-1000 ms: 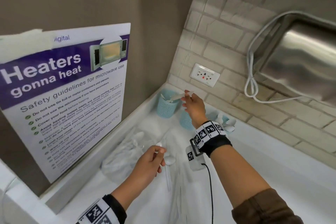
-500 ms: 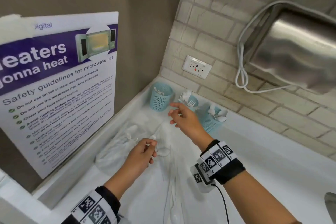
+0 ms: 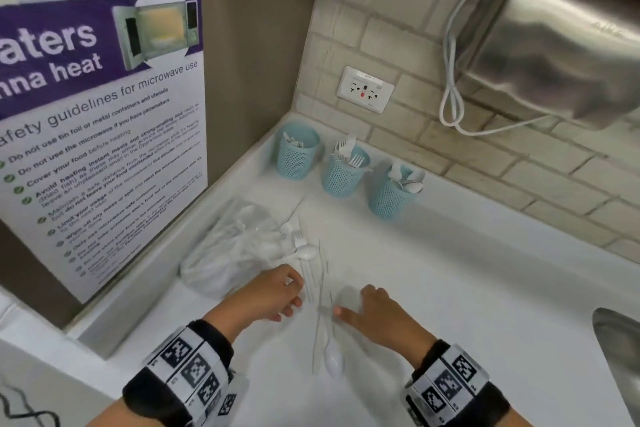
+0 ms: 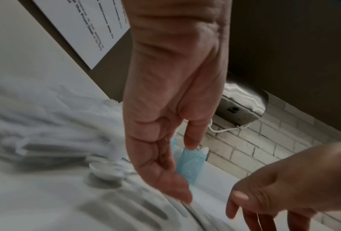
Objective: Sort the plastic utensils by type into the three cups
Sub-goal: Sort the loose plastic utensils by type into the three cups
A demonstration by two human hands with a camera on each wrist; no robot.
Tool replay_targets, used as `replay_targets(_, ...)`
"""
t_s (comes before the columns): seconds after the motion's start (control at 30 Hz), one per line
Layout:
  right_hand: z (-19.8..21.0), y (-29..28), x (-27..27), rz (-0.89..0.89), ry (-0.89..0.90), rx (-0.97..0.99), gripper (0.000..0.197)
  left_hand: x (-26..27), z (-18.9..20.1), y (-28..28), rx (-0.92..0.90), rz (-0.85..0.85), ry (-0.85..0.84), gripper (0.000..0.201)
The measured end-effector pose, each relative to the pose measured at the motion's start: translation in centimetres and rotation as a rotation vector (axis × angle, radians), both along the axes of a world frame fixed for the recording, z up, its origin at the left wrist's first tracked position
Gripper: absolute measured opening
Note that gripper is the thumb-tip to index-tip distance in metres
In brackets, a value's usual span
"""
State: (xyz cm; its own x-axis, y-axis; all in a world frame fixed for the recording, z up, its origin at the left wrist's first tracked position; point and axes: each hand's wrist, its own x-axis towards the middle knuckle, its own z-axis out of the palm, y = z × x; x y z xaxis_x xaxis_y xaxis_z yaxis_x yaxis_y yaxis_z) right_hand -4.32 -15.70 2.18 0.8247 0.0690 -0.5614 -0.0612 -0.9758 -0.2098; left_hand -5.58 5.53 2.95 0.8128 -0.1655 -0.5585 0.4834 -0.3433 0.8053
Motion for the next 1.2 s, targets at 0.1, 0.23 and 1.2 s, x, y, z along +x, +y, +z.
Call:
replay_targets(0.1,-1.3,1.3,-1.4,-0.027,0.062,0.017,0.097,-0.4,-0.4,-0.7,0.071,-0.125,0.03,0.027)
replay_targets(0.23,-2.6,3.5,-1.6,-0.007,0.013,-0.042,0.087,-0.9,-0.9,-1.8,0.055,-0.261,0.046,0.036)
replay_targets(1.2,4.0,3.4,-1.1,-0.17,0.013,0.69,0.027,0.4,0.0,-2.2,0.126,-0.05,-0.581,0.094)
